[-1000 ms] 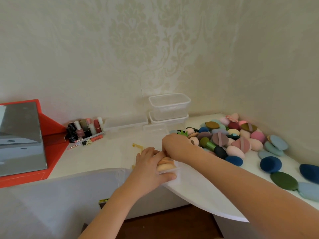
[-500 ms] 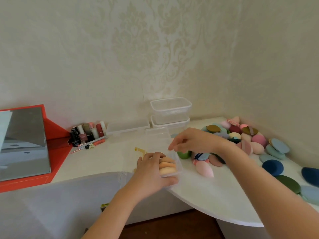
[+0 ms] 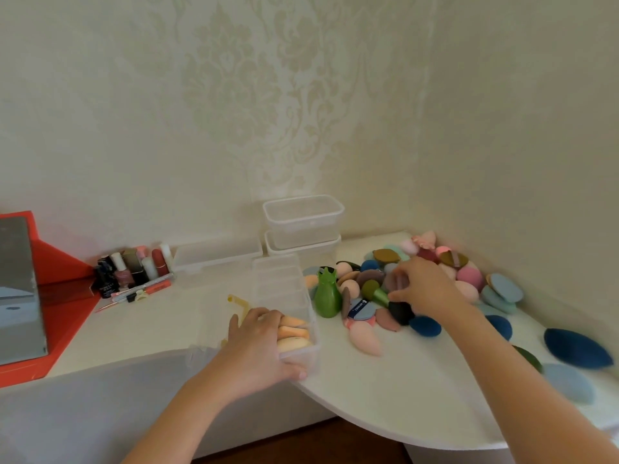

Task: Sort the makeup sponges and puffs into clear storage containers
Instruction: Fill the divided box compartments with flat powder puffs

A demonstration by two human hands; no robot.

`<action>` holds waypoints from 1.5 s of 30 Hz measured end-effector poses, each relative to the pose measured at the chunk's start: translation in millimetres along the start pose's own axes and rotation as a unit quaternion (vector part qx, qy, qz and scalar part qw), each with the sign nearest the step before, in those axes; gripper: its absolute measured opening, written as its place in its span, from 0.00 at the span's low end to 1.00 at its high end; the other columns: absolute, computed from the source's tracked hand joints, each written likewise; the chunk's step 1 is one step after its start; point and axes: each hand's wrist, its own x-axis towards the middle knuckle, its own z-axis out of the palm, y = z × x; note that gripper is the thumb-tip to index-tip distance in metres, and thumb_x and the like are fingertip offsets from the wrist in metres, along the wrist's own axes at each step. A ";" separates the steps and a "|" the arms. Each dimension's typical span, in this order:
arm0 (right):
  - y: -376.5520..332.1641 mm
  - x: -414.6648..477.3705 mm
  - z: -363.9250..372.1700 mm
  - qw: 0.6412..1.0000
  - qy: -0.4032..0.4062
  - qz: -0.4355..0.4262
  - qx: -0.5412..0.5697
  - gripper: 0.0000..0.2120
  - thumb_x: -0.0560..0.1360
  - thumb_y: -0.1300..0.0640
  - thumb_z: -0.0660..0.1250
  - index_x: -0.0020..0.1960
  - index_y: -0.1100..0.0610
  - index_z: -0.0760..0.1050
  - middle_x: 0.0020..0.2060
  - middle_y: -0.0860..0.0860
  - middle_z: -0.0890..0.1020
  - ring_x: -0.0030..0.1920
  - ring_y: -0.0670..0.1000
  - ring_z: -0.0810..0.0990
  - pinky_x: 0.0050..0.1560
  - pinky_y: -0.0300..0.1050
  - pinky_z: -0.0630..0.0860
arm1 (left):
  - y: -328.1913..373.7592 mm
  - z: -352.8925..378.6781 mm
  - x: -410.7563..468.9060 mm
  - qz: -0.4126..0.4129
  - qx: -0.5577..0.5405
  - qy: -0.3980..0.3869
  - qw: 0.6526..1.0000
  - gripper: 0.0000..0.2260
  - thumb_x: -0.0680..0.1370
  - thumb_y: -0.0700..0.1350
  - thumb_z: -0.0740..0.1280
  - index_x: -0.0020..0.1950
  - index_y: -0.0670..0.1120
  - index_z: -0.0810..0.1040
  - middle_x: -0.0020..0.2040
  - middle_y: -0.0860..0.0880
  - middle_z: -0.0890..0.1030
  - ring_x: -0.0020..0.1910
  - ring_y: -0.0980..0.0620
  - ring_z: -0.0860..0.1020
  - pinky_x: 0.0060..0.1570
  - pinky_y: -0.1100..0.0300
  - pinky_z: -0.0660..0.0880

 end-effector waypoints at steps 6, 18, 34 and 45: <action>6.0 10.5 14.2 0.998 0.048 0.030 0.017 0.12 0.75 0.61 0.62 0.57 0.54 0.77 0.45 0.51 0.81 0.40 0.51 0.77 0.36 0.48 0.74 | 2.9 -3.6 0.9 0.006 -0.019 0.009 1.000 0.30 0.66 0.61 0.72 0.64 0.52 0.71 0.58 0.54 0.64 0.60 0.54 0.64 0.63 0.60 0.61; -54.5 -17.5 -19.2 0.934 0.182 -0.095 0.291 0.08 0.75 0.60 0.67 0.54 0.55 0.80 0.41 0.44 0.80 0.43 0.44 0.77 0.43 0.31 0.71 | -1.0 2.1 -1.4 -0.015 -0.081 0.014 0.997 0.23 0.62 0.63 0.74 0.52 0.55 0.73 0.57 0.53 0.64 0.59 0.49 0.64 0.59 0.58 0.65; -150.1 -24.5 19.3 0.942 -0.080 -0.293 -0.141 0.11 0.77 0.57 0.63 0.53 0.57 0.82 0.47 0.52 0.75 0.51 0.53 0.77 0.33 0.40 0.66 | 6.4 -4.9 -9.3 -0.006 -0.103 0.037 0.994 0.25 0.67 0.56 0.74 0.62 0.57 0.75 0.58 0.54 0.69 0.63 0.53 0.62 0.71 0.49 0.56; -163.8 -9.2 24.7 0.879 -0.115 -0.343 -0.310 0.05 0.74 0.62 0.64 0.48 0.58 0.78 0.45 0.53 0.73 0.56 0.55 0.69 0.42 0.46 0.61 | -2.7 9.8 -2.8 0.020 -0.037 0.050 0.998 0.27 0.68 0.62 0.70 0.63 0.52 0.74 0.67 0.53 0.69 0.71 0.55 0.56 0.73 0.46 0.48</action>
